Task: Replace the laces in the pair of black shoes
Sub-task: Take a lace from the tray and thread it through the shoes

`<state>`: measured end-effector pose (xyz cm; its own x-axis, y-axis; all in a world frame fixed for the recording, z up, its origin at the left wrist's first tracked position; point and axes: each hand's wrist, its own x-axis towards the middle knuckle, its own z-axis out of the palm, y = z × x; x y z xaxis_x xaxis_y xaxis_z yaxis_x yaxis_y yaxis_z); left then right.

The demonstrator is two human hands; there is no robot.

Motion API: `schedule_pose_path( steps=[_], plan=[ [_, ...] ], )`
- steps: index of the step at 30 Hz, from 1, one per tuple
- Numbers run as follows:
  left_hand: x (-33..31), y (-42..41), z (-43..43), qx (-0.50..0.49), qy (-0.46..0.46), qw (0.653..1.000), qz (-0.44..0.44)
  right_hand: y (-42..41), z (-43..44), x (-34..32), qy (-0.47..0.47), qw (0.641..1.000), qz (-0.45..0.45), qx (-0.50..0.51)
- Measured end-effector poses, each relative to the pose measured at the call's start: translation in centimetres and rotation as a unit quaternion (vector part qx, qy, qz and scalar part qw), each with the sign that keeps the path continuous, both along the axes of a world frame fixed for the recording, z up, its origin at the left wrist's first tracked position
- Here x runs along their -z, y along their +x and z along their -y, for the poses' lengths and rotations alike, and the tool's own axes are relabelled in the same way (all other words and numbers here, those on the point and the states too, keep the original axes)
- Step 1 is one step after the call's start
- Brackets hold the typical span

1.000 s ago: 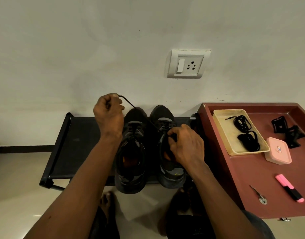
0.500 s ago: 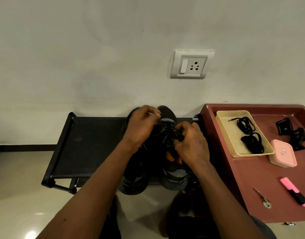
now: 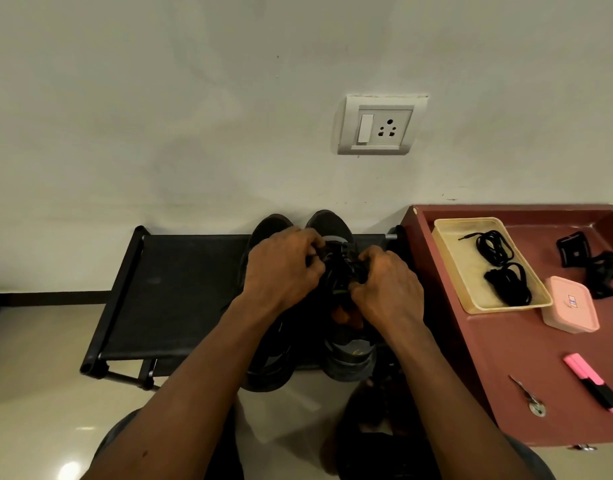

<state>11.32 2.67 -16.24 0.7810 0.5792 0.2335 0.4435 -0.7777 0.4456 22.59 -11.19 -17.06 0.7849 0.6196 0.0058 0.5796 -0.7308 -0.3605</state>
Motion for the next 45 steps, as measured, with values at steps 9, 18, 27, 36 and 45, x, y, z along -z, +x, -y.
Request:
schedule_pose_path(
  steps=[9, 18, 27, 36, 45],
  plan=[
    [-1.1, -1.5, -2.9, -0.255, -0.128, 0.92, 0.268, 0.2, 0.2, 0.0, -0.028, 1.0, 0.006, -0.009],
    [-0.7, -2.0, -3.0, -0.167, -0.207, 0.954, 0.137, 0.9, 0.3, 0.0, 0.028, 0.995, -0.091, -0.007],
    [0.9, 0.4, -0.2, 0.035, -0.007, 0.996, -0.083, 0.8, -0.3, -0.3, 0.184, 0.973, -0.136, -0.019],
    [0.6, -0.3, -1.0, -0.005, -0.097, 0.995, -0.023, 0.8, -0.3, -0.1, 0.145, 0.986, -0.07, -0.047],
    [-0.5, -1.0, -2.5, -0.126, -0.212, 0.943, 0.224, 0.6, -0.2, -0.1, 0.141, 0.988, -0.066, -0.022]
  ],
)
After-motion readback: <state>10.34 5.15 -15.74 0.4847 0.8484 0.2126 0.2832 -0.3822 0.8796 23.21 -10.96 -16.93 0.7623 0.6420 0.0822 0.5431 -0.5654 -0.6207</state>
